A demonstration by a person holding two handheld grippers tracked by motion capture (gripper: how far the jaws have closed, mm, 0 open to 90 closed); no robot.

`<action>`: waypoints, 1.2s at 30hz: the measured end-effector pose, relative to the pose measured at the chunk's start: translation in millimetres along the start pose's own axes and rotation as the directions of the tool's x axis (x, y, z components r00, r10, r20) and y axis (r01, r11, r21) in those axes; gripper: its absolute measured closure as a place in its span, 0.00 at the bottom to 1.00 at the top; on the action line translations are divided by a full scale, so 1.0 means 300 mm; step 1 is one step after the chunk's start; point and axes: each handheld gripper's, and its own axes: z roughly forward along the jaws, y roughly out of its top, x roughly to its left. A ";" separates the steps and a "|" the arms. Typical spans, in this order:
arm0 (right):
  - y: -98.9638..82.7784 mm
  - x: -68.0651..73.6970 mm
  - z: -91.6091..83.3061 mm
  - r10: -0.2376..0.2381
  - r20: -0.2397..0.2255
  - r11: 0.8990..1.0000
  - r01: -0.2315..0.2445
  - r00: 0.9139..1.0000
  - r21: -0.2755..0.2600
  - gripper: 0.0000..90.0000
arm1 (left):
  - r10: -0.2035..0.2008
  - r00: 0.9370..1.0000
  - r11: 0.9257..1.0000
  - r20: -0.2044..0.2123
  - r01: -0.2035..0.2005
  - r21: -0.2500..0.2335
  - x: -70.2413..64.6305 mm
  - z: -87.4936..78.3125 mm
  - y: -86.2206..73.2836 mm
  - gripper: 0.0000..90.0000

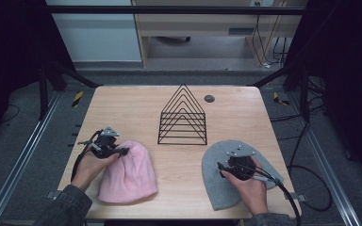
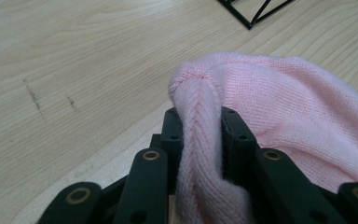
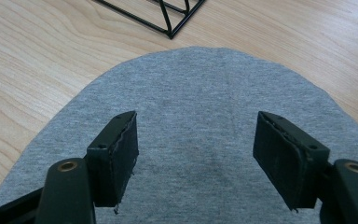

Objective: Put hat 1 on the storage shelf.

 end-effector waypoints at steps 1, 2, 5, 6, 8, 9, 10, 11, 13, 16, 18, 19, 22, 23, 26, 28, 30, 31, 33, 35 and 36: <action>0.000 -0.001 0.000 -0.002 0.000 1.000 0.002 1.000 -0.003 0.34 | 0.000 1.000 1.000 0.000 0.000 0.000 0.000 0.000 0.000 0.82; 0.000 -0.001 0.000 -0.004 0.000 1.000 0.004 1.000 -0.004 0.34 | 0.012 1.000 1.000 -0.003 -0.012 -0.009 -0.011 -0.014 0.008 0.82; 0.000 0.000 -0.001 -0.002 0.000 1.000 0.002 1.000 -0.005 0.34 | 0.023 1.000 1.000 -0.004 -0.024 -0.020 -0.024 -0.028 0.017 0.82; 0.000 0.000 -0.001 -0.001 0.000 1.000 0.001 1.000 -0.006 0.34 | 0.037 0.999 0.999 -0.006 -0.037 -0.026 -0.037 -0.043 0.028 0.82; 0.000 -0.001 -0.001 -0.003 0.000 1.000 0.003 1.000 -0.005 0.34 | 0.055 0.998 0.998 -0.009 -0.055 -0.033 -0.050 -0.057 0.038 0.82; 0.000 -0.001 -0.001 -0.003 0.000 1.000 0.003 1.000 -0.005 0.34 | 0.059 0.998 0.998 -0.009 -0.060 -0.037 -0.056 -0.064 0.042 0.82; 0.000 0.000 -0.001 -0.001 0.001 1.000 0.001 1.000 -0.005 0.34 | 0.062 0.998 0.997 -0.006 -0.062 -0.043 -0.063 -0.072 0.047 0.82; 0.000 -0.001 -0.001 -0.003 0.001 1.000 0.003 1.000 -0.005 0.34 | 0.065 0.998 0.997 -0.005 -0.066 -0.043 -0.067 -0.076 0.050 0.83; 0.000 0.000 -0.001 -0.002 0.001 1.000 0.002 1.000 -0.004 0.34 | 0.078 0.997 0.996 -0.006 -0.078 -0.046 -0.074 -0.086 0.056 0.83; 0.000 0.000 -0.001 -0.002 0.000 1.000 0.002 1.000 -0.005 0.34 | 0.085 0.996 0.995 -0.002 -0.085 -0.054 -0.088 -0.102 0.065 0.83; 0.000 0.000 -0.002 -0.001 -0.001 1.000 0.001 1.000 -0.006 0.34 | 0.093 0.996 0.994 0.001 -0.093 -0.062 -0.095 -0.112 0.071 0.83; 0.000 0.000 -0.002 -0.001 -0.001 1.000 0.001 1.000 -0.006 0.34 | 0.093 0.996 0.994 0.001 -0.093 -0.062 -0.095 -0.112 0.071 0.83; 0.000 0.000 -0.001 -0.001 -0.001 1.000 0.001 1.000 -0.007 0.34 | 0.107 0.994 0.992 0.005 -0.107 -0.071 -0.109 -0.127 0.082 0.83; 0.001 0.000 -0.002 -0.002 -0.001 1.000 0.002 1.000 -0.007 0.34 | 0.117 0.993 0.990 0.007 -0.116 -0.075 -0.119 -0.137 0.089 0.83; 0.001 0.000 -0.002 -0.002 0.000 1.000 0.002 1.000 -0.007 0.34 | 0.126 0.992 0.989 0.009 -0.125 -0.078 -0.129 -0.147 0.096 0.84; 0.001 0.000 -0.002 -0.002 0.000 1.000 0.002 1.000 -0.008 0.34 | 0.138 0.990 0.987 0.012 -0.136 -0.087 -0.142 -0.161 0.106 0.84; 0.000 0.000 -0.002 -0.002 0.000 1.000 0.002 1.000 -0.007 0.34 | 0.146 0.989 0.985 0.015 -0.144 -0.092 -0.151 -0.170 0.112 0.84; 0.000 0.000 -0.002 -0.002 0.000 1.000 0.002 1.000 -0.007 0.34 | 0.146 0.989 0.985 0.015 -0.144 -0.092 -0.151 -0.170 0.112 0.84; 0.001 0.000 -0.002 -0.003 0.000 1.000 0.003 1.000 -0.007 0.34 | 0.156 0.988 0.983 0.019 -0.154 -0.096 -0.162 -0.179 0.117 0.84; 0.001 0.000 -0.002 -0.003 0.000 1.000 0.003 1.000 -0.008 0.34 | 0.160 0.987 0.983 0.021 -0.157 -0.098 -0.166 -0.183 0.120 0.84; 0.001 0.000 -0.002 -0.003 0.000 1.000 0.003 1.000 -0.008 0.34 | 0.163 0.986 0.982 0.022 -0.160 -0.100 -0.169 -0.186 0.122 0.84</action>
